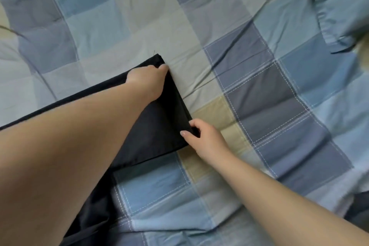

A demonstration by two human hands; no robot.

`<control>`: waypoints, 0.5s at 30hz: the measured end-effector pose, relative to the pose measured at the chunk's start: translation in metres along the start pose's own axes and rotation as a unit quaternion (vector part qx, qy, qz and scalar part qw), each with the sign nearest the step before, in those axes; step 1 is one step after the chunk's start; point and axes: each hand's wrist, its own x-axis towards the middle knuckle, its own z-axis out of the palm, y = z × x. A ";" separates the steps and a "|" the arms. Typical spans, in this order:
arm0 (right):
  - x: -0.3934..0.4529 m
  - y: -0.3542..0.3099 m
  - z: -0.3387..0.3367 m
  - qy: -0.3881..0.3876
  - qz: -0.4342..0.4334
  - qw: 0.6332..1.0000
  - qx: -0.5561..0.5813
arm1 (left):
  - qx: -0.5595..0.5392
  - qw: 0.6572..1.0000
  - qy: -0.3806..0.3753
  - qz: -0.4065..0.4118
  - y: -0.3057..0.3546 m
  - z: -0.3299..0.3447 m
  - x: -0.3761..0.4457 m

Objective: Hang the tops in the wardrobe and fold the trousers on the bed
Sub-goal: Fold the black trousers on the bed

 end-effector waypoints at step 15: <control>0.001 0.021 0.014 0.134 0.091 0.952 0.259 | -0.343 0.938 -0.005 -0.037 -0.042 -0.019 -0.012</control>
